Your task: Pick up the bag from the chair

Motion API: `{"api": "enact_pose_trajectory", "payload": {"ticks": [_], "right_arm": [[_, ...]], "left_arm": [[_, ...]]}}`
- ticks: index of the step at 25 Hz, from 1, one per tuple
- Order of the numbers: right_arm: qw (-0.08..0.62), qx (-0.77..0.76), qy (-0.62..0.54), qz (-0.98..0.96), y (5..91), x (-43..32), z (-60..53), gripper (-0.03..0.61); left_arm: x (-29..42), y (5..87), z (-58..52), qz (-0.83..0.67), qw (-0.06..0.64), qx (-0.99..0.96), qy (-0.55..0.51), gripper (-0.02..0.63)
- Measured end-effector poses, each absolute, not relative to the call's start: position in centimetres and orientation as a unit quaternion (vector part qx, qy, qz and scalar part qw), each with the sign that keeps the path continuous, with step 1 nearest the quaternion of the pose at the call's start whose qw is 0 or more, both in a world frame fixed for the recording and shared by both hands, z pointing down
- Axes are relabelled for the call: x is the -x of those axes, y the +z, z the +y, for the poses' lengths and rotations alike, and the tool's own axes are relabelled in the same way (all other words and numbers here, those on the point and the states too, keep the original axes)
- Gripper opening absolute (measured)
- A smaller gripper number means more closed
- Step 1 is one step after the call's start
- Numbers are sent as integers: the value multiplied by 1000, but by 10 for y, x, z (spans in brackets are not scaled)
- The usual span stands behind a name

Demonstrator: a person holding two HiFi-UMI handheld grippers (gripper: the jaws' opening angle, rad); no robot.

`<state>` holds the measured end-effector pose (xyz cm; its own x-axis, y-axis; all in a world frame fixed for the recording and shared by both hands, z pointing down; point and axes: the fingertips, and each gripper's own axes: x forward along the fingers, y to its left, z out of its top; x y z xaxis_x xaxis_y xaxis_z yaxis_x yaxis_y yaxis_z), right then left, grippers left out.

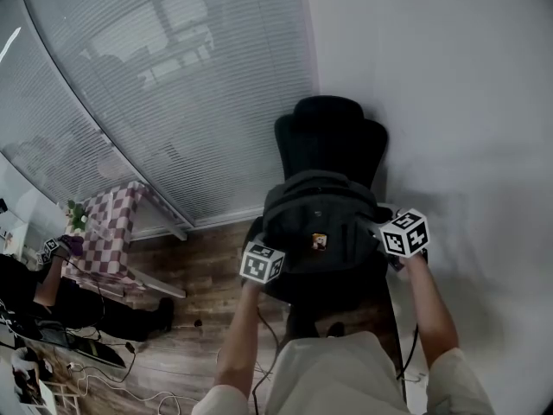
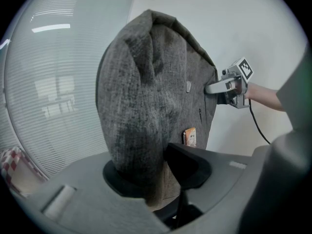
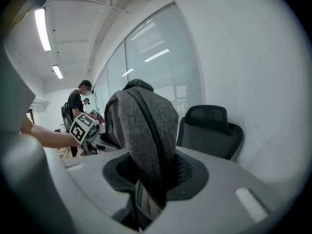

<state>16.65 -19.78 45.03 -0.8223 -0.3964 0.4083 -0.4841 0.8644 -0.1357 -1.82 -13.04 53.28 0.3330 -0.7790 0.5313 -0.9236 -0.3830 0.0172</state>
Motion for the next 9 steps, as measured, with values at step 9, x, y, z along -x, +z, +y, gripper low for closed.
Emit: {"api": "enact_pose_trajectory", "payload": {"ticks": [9], "right_arm": [[186,-235,118,-947,452,-164,-207,121]], "left_arm": [[22,533,-140,-532,158,-800,227,148]]}}
